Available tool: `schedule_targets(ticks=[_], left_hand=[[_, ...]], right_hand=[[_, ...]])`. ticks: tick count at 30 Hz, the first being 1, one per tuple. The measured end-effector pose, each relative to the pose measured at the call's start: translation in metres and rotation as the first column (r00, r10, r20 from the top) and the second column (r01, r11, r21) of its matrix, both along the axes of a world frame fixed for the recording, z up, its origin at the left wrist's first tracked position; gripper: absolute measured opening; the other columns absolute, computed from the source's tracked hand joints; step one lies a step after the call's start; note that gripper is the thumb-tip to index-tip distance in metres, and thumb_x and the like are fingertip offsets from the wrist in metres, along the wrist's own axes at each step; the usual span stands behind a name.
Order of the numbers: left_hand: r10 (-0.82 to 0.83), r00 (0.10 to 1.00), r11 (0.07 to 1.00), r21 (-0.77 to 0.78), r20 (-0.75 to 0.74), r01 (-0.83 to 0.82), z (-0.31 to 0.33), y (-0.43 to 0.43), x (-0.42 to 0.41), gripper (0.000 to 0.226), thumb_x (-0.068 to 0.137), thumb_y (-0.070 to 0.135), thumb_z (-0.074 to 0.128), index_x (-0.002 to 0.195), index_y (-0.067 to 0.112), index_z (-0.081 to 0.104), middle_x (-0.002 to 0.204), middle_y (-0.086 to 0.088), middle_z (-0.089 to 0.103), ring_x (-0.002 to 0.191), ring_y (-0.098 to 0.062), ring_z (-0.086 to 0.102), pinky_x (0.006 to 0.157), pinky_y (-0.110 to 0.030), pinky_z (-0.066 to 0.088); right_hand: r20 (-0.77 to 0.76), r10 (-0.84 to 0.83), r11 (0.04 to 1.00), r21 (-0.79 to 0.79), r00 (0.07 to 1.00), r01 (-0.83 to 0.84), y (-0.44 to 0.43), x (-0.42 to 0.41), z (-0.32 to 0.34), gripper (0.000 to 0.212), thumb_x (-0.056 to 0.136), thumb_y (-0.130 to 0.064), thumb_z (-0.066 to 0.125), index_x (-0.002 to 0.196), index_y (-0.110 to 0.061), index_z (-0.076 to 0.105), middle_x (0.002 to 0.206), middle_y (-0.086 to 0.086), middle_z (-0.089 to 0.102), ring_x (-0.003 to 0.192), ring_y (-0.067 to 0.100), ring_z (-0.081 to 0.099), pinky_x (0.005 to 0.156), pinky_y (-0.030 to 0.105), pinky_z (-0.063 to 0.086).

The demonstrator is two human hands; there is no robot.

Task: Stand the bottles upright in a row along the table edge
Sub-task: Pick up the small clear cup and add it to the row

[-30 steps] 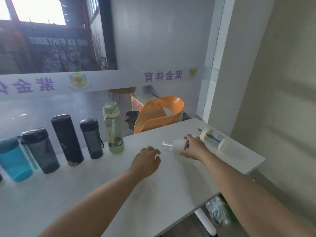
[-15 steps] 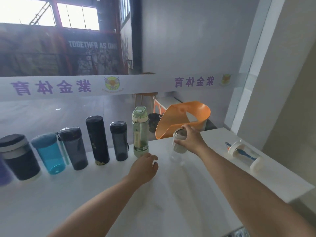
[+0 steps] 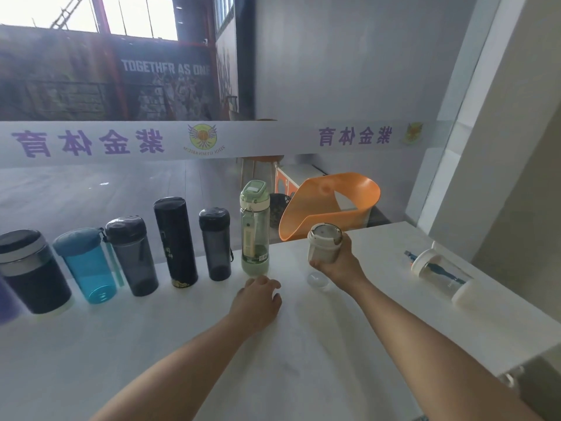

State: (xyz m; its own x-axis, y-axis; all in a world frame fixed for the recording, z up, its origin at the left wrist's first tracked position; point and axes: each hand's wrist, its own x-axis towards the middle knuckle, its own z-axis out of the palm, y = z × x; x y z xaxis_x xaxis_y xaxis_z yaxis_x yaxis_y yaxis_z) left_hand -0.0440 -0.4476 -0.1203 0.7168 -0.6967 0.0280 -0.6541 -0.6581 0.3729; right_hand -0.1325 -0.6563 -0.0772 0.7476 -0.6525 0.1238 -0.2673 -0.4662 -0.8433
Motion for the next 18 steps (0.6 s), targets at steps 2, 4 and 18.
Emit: schedule_targets(ticks=[2, 4, 18], left_hand=[[0.001, 1.000, 0.999, 0.046, 0.015, -0.001, -0.003, 0.002, 0.001, 0.043, 0.101, 0.046, 0.045, 0.141, 0.033, 0.052, 0.147, 0.002, 0.048, 0.135, -0.022, 0.042, 0.111, -0.041, 0.041], [0.003, 1.000, 0.997, 0.074, 0.017, -0.004, -0.006, 0.005, 0.003, 0.047, 0.098, 0.054, 0.046, 0.141, 0.035, 0.051, 0.146, 0.002, 0.047, 0.136, -0.023, 0.041, 0.113, -0.043, 0.038], [-0.029, 0.996, 0.993, 0.114, 0.087, 0.019, -0.019, 0.008, 0.014, 0.051, 0.093, 0.065, 0.045, 0.137, 0.040, 0.052, 0.150, 0.003, 0.041, 0.140, -0.023, 0.033, 0.114, -0.042, 0.027]], right_hand=[[-0.038, -0.024, 0.999, 0.035, 0.999, 0.025, 0.001, -0.002, -0.010, 0.098, 0.072, -0.037, 0.085, 0.147, -0.022, 0.024, 0.136, 0.004, 0.057, 0.120, 0.031, 0.059, 0.097, 0.043, 0.050], [-0.067, -0.025, 0.999, 0.035, 0.997, 0.027, 0.003, -0.003, -0.020, 0.093, 0.074, -0.034, 0.085, 0.146, -0.020, 0.028, 0.140, 0.005, 0.055, 0.123, 0.031, 0.056, 0.096, 0.040, 0.048], [-0.053, 0.018, 1.000, 0.023, 0.998, -0.017, 0.010, 0.067, -0.029, 0.080, 0.080, -0.029, 0.081, 0.145, -0.016, 0.036, 0.140, 0.008, 0.057, 0.124, 0.032, 0.056, 0.088, 0.027, 0.038]])
